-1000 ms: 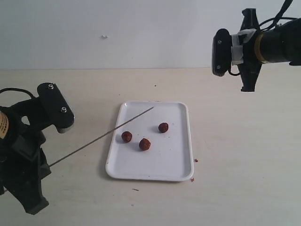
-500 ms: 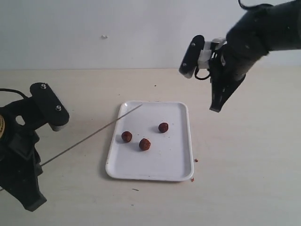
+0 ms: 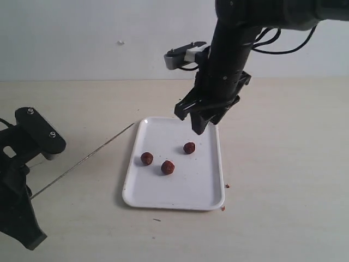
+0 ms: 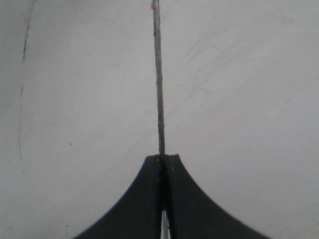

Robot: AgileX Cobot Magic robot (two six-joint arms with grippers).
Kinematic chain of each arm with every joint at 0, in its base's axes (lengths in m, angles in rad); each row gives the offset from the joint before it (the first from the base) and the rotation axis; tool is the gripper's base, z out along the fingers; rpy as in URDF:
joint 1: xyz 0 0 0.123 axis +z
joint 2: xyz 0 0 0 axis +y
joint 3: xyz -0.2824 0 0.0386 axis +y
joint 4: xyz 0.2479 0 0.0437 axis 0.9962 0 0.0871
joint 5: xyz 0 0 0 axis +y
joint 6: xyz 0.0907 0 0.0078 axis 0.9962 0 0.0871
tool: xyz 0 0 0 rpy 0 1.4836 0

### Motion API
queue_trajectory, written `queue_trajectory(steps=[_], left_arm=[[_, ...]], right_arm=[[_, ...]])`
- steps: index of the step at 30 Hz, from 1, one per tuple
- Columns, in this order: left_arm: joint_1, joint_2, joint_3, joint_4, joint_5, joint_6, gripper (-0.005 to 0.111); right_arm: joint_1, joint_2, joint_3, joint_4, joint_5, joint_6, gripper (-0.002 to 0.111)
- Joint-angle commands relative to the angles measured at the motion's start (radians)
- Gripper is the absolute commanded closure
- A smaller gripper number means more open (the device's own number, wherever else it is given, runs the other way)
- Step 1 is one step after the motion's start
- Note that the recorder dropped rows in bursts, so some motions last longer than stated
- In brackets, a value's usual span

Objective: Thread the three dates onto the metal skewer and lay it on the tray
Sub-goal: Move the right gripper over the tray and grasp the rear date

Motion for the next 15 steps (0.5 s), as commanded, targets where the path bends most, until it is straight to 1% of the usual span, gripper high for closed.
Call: queue_trajectory(steps=[1,8,15], left_arm=[[0.002,-0.007,0.003,0.014,-0.009,-0.023,0.107],[0.002,-0.007,0.003,0.010,-0.028,-0.029,0.107],[0.002,-0.007,0.003,0.008,-0.030,-0.030,0.107]], right_arm=[[0.013,0.098,-0.074,0.000,0.002,0.010,0.056],[0.013,0.234,-0.189,-0.022,-0.032,-0.042,0.056],[0.012,0.305,-0.227,-0.028,-0.050,-0.088,0.056]])
